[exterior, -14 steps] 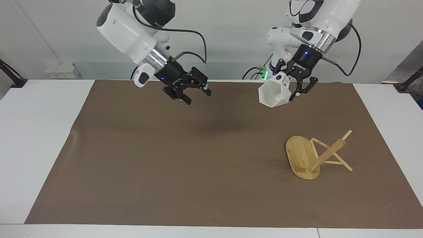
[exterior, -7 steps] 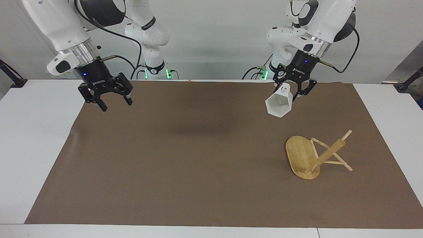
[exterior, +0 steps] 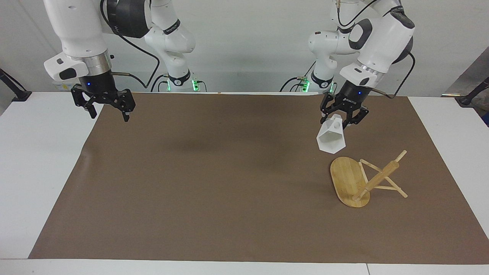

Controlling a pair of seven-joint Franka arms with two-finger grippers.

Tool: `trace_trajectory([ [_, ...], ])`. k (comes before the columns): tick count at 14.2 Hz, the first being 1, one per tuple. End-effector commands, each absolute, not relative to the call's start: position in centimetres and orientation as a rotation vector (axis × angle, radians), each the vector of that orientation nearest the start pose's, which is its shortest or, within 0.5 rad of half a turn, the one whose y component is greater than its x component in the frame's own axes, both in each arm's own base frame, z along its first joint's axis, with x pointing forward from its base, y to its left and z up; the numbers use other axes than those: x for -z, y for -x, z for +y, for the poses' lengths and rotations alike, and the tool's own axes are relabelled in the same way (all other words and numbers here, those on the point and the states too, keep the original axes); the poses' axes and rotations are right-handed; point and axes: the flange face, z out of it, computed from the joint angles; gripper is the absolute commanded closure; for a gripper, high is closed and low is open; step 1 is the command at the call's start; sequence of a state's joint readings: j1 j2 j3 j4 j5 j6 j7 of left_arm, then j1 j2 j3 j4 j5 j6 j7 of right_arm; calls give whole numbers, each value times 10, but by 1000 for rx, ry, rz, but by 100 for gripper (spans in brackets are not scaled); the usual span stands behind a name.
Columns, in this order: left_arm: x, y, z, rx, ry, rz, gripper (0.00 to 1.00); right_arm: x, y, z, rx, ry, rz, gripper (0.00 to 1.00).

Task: Hang cup on rack
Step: 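Move the cup with the left gripper over the wooden rack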

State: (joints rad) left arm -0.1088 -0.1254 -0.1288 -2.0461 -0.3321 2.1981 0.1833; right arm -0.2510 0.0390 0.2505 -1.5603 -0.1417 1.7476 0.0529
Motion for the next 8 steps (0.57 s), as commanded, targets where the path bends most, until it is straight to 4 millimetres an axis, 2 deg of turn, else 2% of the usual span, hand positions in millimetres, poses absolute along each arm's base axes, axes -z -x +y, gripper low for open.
trace_trajectory([
  [1,-506,-555,-141,428,3387,348,100,-623,-575,-16,228,3284,51,0],
  [3,-493,-569,-143,409,3403,316,100,-620,-572,-12,174,3247,1,0],
  [5,-488,-579,-142,403,3457,255,100,-618,-564,-11,96,3173,36,0],
  [8,-479,-593,-130,390,3489,118,100,-618,-560,-7,51,3166,37,0],
])
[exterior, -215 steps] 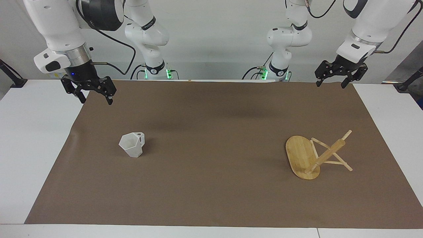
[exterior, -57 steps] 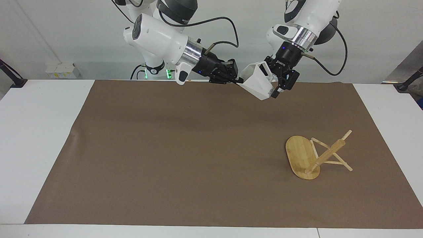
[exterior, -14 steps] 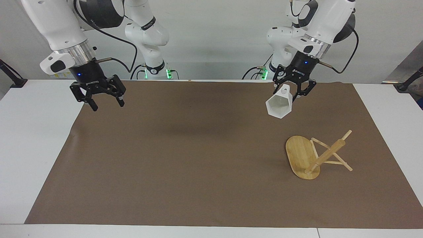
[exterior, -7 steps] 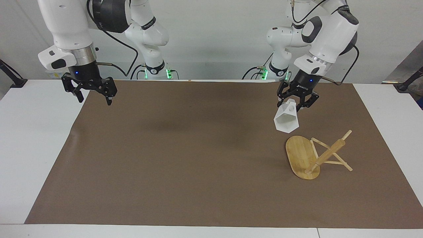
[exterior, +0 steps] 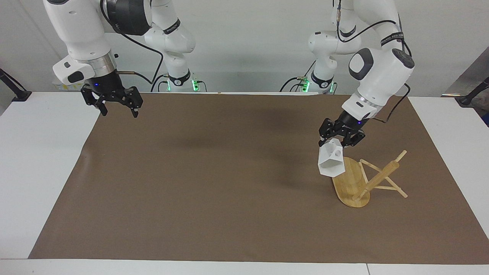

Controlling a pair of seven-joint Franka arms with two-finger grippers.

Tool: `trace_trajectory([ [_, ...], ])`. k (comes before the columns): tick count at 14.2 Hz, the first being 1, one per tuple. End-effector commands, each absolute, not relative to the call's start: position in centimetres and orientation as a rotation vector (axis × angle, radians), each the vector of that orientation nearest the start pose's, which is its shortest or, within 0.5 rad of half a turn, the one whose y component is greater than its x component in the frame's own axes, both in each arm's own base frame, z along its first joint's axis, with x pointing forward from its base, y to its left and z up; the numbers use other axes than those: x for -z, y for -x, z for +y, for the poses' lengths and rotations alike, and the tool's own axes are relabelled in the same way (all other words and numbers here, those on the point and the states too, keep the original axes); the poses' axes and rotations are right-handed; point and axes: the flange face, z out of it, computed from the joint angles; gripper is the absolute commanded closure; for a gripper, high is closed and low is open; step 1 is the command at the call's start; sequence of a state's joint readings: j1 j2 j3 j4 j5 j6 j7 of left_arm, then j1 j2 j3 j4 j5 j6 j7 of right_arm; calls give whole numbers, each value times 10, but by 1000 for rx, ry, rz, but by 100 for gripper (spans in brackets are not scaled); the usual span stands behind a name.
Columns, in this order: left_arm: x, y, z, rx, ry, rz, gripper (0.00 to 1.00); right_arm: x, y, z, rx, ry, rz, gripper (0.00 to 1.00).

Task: Hang cup on rack
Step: 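Move the cup with the left gripper over the wooden rack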

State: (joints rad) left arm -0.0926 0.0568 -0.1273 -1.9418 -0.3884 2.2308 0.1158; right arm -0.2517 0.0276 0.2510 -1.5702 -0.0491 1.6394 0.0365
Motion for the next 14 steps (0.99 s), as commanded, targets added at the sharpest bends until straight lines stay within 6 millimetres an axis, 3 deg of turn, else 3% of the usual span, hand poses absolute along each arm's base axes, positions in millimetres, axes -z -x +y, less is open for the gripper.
trace_trajectory([
  [1,-480,-595,-128,392,3505,84,100,-618,-561,-10,56,3166,47,0],
  [10,-483,-597,-117,399,3606,-86,100,-619,-561,-10,58,3166,42,0],
  [14,-483,-601,-92,415,3656,-243,100,-619,-561,-10,58,3166,42,0],
])
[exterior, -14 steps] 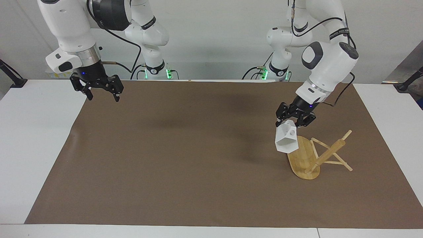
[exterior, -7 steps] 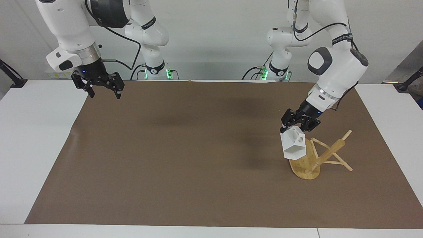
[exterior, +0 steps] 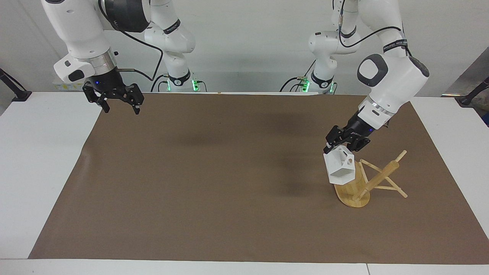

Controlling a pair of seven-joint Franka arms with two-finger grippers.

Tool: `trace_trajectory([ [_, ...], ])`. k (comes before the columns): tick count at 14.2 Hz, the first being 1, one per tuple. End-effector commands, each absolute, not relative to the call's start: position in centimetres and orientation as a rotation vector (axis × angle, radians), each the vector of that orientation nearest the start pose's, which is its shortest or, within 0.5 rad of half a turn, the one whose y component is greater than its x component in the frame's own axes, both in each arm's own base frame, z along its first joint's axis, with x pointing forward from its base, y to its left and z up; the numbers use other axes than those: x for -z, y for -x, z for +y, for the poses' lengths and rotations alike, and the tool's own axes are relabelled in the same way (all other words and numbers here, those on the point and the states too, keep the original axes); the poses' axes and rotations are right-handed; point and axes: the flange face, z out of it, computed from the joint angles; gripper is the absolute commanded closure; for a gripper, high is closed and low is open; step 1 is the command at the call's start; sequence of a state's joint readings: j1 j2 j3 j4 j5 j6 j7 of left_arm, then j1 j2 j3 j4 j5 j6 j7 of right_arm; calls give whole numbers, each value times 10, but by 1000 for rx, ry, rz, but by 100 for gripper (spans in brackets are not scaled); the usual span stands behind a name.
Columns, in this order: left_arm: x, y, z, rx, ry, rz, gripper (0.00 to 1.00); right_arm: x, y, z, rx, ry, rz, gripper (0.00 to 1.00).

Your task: Hang cup on rack

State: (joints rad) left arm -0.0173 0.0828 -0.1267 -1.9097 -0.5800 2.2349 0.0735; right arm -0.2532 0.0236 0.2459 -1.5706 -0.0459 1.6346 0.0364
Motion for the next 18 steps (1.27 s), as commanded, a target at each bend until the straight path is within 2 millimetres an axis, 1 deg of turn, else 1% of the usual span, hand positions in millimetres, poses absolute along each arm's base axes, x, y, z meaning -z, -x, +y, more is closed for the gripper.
trace_trajectory([
  [1,-484,-602,-86,-298,-2557,195,100,-619,-561,-10,58,3166,42,0],
  [5,-484,-604,-74,-309,-2509,266,100,-619,-561,-10,58,3166,42,0],
  [6,-483,-602,-73,-296,-2498,275,100,-619,-561,-10,58,3166,42,0],
  [7,-479,-601,-67,-290,-2490,298,100,-618,-561,-10,56,3167,42,0],
  [12,-476,-596,-65,-255,-2488,301,100,-619,-561,-10,58,3166,42,0],
  [15,-471,-591,-52,-228,-2491,321,100,-618,-561,-10,56,3167,42,0],
  [16,-471,-591,-45,-230,-2491,334,100,-618,-561,-10,56,3167,42,0],
  [18,-473,-591,-44,-222,-2488,333,100,-619,-561,-10,58,3166,42,0],
])
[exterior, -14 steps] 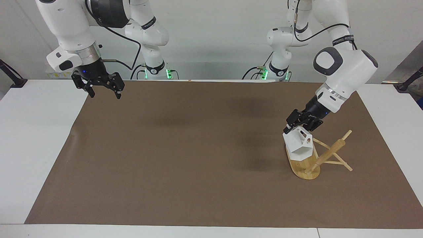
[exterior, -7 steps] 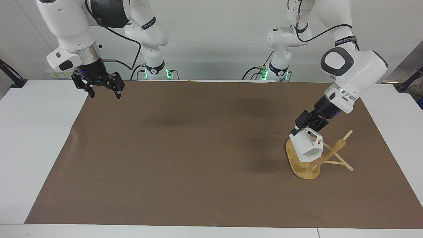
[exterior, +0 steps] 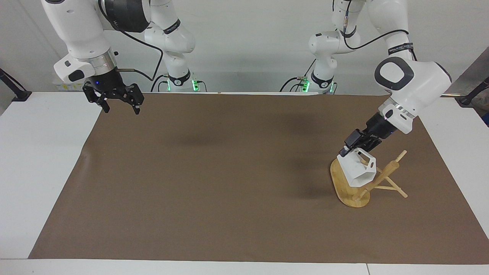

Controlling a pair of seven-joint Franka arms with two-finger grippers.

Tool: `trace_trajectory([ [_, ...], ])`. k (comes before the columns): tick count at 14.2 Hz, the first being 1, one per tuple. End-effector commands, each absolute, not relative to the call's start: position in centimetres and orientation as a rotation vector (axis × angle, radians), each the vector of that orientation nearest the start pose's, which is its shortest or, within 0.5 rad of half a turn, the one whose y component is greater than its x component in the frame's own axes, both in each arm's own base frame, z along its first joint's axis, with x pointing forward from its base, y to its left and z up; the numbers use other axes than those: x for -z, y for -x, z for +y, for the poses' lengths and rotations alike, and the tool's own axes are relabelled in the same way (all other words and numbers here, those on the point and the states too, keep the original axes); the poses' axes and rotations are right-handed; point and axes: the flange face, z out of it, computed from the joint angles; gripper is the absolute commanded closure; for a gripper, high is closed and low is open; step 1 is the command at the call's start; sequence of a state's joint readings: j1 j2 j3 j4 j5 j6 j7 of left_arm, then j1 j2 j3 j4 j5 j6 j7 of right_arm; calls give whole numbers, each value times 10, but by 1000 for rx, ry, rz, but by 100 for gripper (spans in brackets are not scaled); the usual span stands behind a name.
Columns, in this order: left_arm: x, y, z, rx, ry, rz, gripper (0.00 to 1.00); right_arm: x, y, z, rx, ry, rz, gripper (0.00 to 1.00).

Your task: Hang cup on rack

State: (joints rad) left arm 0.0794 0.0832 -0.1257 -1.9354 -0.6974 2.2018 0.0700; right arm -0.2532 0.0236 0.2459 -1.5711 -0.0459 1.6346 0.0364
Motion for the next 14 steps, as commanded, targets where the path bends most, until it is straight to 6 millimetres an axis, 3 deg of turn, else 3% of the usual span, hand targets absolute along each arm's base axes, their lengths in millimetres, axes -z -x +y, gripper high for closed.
trace_trajectory([
  [1,-473,-591,-44,-220,-2487,335,100,-619,-561,-10,58,3166,42,0],
  [2,-474,-591,-44,-221,-2492,332,92,-619,-561,-10,58,3166,42,0],
  [3,-473,-591,-44,-219,-2495,329,64,-619,-561,-10,58,3166,42,0],
  [4,-474,-589,-45,-205,-2498,316,29,-619,-561,-10,58,3166,42,0],
  [5,-474,-588,-45,-192,-2506,304,2,-619,-561,-10,58,3166,42,0],
  [9,-496,-572,-41,-202,-2664,171,0,-619,-561,-10,58,3166,42,0],
  [14,-539,-540,-20,-186,-2886,27,0,-619,-560,-11,56,3166,44,0],
])
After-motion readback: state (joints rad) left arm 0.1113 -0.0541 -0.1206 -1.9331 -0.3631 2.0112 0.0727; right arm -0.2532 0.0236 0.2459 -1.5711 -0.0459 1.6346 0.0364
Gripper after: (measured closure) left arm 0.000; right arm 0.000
